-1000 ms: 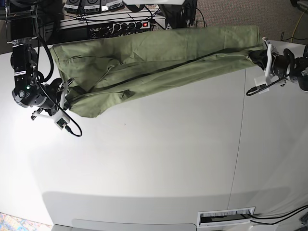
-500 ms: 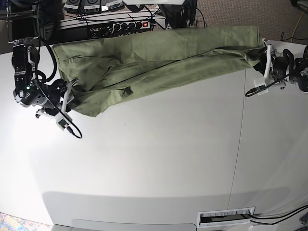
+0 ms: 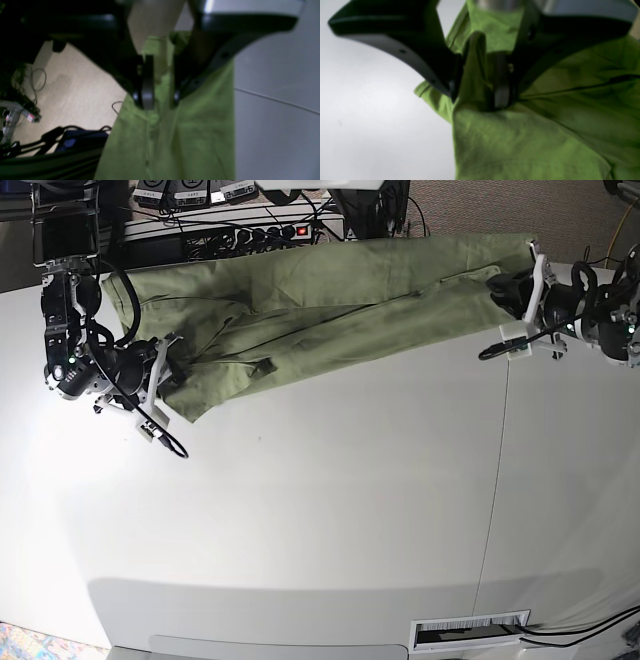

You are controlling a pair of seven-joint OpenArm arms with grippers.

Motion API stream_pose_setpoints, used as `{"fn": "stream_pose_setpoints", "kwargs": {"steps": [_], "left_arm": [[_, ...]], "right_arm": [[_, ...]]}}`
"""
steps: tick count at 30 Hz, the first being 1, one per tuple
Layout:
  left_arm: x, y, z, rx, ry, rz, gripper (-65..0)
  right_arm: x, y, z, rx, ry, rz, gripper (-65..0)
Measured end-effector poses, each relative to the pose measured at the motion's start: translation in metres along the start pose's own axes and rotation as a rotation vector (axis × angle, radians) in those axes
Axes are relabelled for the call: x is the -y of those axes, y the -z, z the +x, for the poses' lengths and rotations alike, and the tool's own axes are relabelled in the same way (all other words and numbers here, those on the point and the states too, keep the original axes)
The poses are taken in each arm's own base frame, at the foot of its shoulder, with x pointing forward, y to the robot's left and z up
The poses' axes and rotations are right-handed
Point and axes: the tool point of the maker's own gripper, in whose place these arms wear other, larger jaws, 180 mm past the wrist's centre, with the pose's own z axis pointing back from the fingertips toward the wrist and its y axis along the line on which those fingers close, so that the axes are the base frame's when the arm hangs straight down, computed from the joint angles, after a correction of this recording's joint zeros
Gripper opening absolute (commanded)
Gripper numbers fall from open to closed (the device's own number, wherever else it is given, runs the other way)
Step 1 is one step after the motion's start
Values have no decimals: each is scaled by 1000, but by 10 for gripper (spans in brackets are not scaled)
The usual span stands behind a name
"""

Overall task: Fold the T-shirt properly
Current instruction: 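Lift and fold that edge over onto the first fold with both grippers, then pull the collar end straight with the right gripper while left holds hem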

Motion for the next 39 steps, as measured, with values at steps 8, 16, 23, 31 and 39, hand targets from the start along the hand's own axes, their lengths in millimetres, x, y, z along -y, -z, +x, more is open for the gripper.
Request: {"fn": "stream_pose_setpoints", "kwargs": {"steps": [8, 16, 23, 31, 39], "left_arm": [[-6, 25, -11, -11, 27, 58, -650], [-28, 26, -17, 55, 12, 121, -650], [-37, 27, -13, 100, 32, 154, -650], [-50, 39, 10, 187, 99, 240, -650], [-77, 36, 18, 268, 62, 277, -650]], "right_arm": [[-1, 0, -1, -2, 0, 2, -650], [5, 16, -21, -9, 88, 38, -650], [13, 23, -20, 54, 143, 42, -650], [27, 24, -17, 87, 111, -25, -650], [42, 23, -13, 101, 51, -111, -650]]}}
